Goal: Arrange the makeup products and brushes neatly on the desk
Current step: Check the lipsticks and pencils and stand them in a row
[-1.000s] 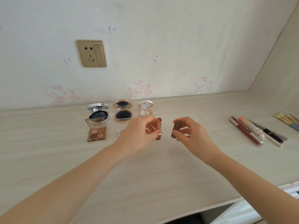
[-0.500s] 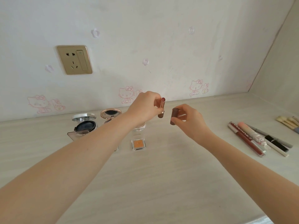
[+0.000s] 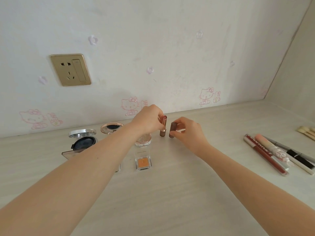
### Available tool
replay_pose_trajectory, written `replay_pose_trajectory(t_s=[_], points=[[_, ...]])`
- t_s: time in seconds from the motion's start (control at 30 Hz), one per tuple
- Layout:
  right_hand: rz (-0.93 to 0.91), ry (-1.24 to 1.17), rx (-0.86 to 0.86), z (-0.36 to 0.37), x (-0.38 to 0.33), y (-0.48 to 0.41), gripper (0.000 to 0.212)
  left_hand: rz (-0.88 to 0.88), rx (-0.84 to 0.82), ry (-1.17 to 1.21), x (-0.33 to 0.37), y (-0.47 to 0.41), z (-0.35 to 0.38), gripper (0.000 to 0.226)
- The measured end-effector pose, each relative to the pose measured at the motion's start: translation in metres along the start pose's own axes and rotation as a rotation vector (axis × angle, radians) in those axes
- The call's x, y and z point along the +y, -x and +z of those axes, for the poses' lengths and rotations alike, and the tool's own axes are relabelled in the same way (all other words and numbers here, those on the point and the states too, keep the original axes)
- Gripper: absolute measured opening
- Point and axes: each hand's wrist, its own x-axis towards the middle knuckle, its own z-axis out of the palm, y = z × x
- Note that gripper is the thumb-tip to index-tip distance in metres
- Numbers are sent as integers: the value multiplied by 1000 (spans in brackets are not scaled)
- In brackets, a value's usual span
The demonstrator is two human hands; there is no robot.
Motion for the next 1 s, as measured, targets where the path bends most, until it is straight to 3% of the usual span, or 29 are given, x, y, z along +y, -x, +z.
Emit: replay_pose_trajectory(t_s=[0.37,0.83,1.0], points=[[-14,70,-6,14,4,-13,29,-23,-32,-1,-8,-6,3,18],[-22,194,-8,21,10,-17,19,17,3,-97,-10,-6,7,29],[-19,203,-19,19,9,-13,30,20,-6,-104,-9,-4,7,18]])
